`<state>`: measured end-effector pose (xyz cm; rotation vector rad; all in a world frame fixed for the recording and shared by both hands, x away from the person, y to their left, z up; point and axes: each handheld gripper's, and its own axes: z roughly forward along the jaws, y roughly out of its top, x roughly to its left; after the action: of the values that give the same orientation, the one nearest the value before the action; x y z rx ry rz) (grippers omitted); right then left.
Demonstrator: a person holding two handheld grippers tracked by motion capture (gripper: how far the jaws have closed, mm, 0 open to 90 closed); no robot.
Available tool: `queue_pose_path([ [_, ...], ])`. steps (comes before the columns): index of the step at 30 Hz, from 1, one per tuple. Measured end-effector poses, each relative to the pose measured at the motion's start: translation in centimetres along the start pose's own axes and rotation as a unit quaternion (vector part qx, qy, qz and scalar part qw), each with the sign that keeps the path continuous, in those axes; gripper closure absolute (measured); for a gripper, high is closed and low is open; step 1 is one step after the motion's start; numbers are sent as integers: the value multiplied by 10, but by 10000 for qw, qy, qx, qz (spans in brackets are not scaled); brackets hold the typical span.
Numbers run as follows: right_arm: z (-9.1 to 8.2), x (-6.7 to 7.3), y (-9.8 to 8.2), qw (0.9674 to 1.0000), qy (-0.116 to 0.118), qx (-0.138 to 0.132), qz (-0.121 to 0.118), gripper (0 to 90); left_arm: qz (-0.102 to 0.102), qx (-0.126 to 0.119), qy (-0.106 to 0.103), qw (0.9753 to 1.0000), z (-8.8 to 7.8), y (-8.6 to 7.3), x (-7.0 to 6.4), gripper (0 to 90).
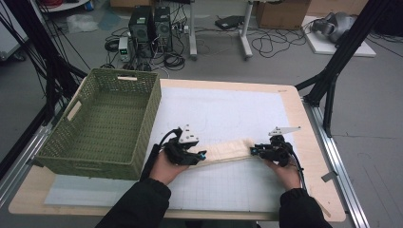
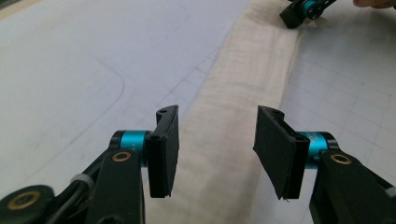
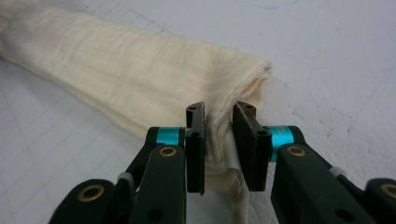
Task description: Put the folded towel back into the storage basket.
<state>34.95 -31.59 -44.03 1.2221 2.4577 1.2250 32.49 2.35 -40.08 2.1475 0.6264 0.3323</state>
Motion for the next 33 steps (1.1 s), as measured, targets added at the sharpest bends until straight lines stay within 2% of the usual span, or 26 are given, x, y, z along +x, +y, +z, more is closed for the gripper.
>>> queue_pose_path([
  [2, 0, 1, -1, 10000, 20, 9, 2, 766, 125, 101, -172, 9997, 9, 7, -1, 488],
  [4, 0, 1, -1, 10000, 27, -5, 4, 766, 163, 240, -384, 9988, 19, 17, 0, 484],
  [7, 0, 0, -2, 10000, 46, -18, 33, 767, 358, 393, -519, 9972, 32, 31, 1, 476],
  [8, 0, 0, -2, 10000, 52, -19, 30, 768, 378, 456, -628, 9963, 38, 36, 1, 471],
  [12, 0, -2, -3, 9999, 91, -71, 127, 737, 570, 729, -827, 9923, 58, 47, 0, 457],
  [15, -1, -3, -4, 9998, 114, -71, 162, 744, 670, 898, -869, 9899, 72, 50, -2, 421],
  [18, -1, -3, -5, 9998, 129, -66, 135, 762, 649, 1104, -820, 9884, 82, 48, 0, 418],
  [20, -2, -4, -6, 9998, 153, -70, 124, 771, 580, 1327, -847, 9858, 87, 44, 2, 396],
  [22, -2, -3, -6, 9998, 143, -41, 114, 790, 540, 1439, -885, 9842, 90, 42, 4, 380],
  [25, -3, -2, -7, 9999, 136, -24, 55, 808, 455, 1524, -961, 9826, 93, 40, 4, 361],
  [29, -3, 0, -8, 9999, 114, -21, 39, 808, 429, 1524, -983, 9825, 93, 39, 4, 350],
  [33, -3, -1, -9, 9999, 124, -50, 39, 808, 417, 1535, -1153, 9805, 92, 39, 4, 349],
])
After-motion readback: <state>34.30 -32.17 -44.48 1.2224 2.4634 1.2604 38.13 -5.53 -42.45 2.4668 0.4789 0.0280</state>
